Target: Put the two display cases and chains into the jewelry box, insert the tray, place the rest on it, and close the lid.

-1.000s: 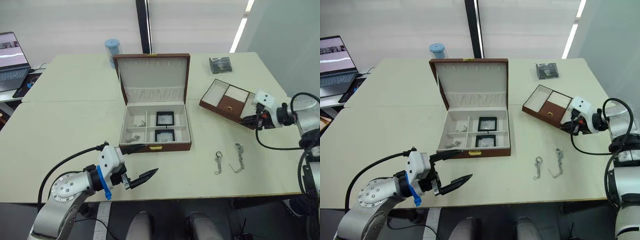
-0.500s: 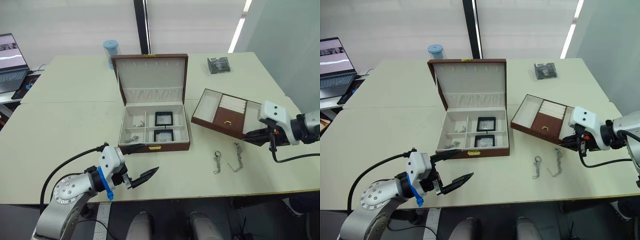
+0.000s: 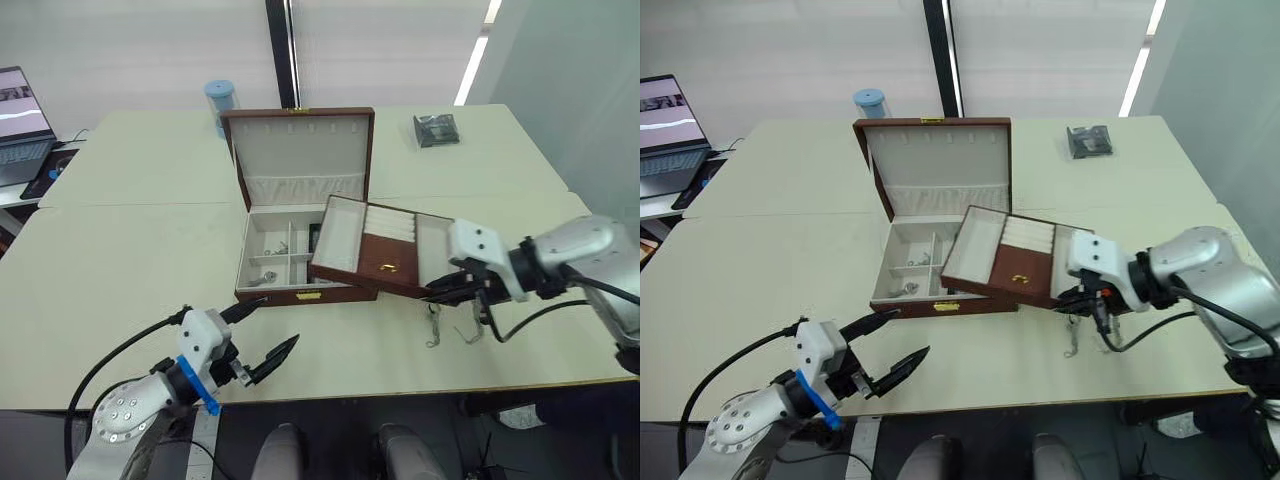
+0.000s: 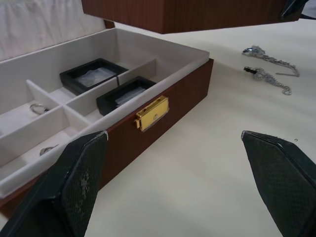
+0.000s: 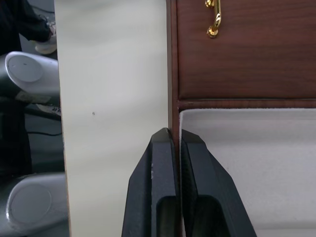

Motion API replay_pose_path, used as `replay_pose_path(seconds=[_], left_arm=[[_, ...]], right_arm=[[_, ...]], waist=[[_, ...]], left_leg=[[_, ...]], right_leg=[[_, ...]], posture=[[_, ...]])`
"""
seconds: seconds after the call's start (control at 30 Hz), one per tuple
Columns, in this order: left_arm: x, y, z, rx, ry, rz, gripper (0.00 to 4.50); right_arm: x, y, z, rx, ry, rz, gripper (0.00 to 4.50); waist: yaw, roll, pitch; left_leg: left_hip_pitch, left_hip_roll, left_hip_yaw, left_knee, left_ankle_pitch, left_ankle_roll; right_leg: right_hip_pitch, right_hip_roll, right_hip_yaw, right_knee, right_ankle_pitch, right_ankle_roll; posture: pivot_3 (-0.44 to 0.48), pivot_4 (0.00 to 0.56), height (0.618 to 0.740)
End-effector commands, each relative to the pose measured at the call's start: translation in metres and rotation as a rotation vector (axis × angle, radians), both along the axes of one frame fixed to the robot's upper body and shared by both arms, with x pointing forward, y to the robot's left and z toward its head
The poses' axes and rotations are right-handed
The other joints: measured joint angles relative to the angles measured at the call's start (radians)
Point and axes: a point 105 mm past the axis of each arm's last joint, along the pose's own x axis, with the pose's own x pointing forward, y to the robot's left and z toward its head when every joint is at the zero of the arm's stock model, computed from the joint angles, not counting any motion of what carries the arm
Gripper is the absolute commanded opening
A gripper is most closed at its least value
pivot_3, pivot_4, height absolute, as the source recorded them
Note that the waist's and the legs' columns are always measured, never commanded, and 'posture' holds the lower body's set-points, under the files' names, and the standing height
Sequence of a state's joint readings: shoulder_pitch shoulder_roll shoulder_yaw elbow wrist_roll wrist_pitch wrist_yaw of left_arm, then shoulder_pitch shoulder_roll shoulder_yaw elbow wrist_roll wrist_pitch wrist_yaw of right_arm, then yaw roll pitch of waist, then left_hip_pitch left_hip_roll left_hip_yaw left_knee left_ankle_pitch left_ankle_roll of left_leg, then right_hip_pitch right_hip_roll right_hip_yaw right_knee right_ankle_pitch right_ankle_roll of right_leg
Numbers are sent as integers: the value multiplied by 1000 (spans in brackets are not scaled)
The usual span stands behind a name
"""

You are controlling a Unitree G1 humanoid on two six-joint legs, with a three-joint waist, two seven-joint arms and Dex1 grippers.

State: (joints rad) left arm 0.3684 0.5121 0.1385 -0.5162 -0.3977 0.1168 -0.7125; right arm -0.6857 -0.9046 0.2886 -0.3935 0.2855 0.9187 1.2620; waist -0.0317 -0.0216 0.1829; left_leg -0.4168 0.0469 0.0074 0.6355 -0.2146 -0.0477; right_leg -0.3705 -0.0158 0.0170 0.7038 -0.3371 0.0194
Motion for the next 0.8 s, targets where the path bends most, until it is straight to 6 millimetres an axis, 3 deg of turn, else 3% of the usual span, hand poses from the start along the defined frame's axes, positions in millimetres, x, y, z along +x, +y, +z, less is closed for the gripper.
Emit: replay_pose_path(seconds=[0.03, 0.33, 0.57, 0.8], left_arm=[[-9, 3, 11, 3, -73, 61, 4500], [-35, 13, 1, -37, -73, 249, 4500], [-44, 7, 13, -68, -109, 317, 4500], [-48, 4, 13, -77, -104, 350, 4500]], right_arm=[[14, 16, 13, 1, -91, 12, 8], [32, 64, 7, -28, -106, 108, 8], [41, 83, 9, -49, -112, 163, 8], [37, 97, 7, -61, -109, 221, 8]], waist=[[1, 0, 0], [0, -1, 0], [0, -1, 0], [0, -1, 0]], left_leg=[[0, 0, 0, 0, 0, 0], [0, 0, 0, 1, 0, 0], [-1, 0, 0, 0, 0, 0], [-1, 0, -1, 0, 0, 0]], right_leg=[[0, 0, 0, 0, 0, 0], [0, -1, 0, 0, 0, 0], [-1, -1, -1, 0, 0, 0], [-1, -1, -1, 0, 0, 0]], posture=[[0, 150, 740], [0, 150, 740], [0, 150, 740], [0, 150, 740]])
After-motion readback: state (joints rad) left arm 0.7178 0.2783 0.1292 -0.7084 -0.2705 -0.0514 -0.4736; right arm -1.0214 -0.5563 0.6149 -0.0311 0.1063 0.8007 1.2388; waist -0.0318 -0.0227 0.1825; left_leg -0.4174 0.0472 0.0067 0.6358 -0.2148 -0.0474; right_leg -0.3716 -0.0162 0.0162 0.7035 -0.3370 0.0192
